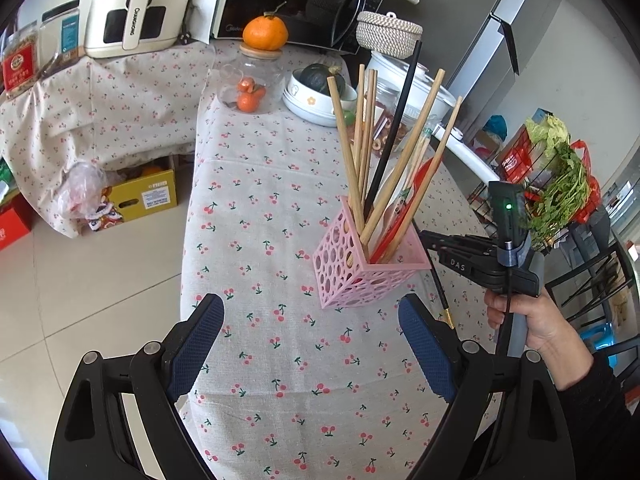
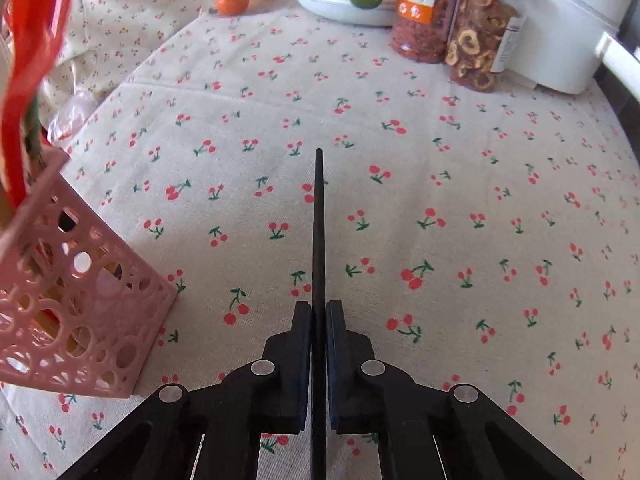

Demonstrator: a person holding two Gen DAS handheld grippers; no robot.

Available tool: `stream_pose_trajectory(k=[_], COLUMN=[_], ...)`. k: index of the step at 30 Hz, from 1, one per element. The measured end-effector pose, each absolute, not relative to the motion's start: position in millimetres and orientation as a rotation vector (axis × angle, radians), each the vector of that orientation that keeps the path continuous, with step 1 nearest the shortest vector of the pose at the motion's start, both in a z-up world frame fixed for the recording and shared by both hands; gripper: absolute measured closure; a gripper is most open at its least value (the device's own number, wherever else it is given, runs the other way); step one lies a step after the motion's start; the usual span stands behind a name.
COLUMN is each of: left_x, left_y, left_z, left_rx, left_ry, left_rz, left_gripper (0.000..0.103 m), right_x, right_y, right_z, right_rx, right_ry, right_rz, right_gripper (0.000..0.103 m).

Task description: Organize utensils

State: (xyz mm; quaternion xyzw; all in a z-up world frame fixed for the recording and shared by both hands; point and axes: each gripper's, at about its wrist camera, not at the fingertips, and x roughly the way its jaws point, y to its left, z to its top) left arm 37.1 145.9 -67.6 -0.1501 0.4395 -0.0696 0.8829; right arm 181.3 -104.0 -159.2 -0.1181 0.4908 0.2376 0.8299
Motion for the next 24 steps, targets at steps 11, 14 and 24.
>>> stream_pose_trajectory(k=[11,14,24], left_x=[33,32,32], left_y=[146,149,159], left_z=[-66,-67,-72], left_rx=[-0.330,-0.334,-0.348], left_ry=[0.907,0.905,0.911], left_rz=[-0.138,-0.131,-0.105], left_gripper=[0.012,0.012,0.012], right_x=[103,83,51], right_y=[-142,-136,-122], right_z=[-47,-22,43], right_rx=[-0.064,-0.047,0.048], right_ry=[0.653,0.554,0.332], right_rz=[0.451,0.463,0.539], right_gripper=[0.101,0.101,0.101])
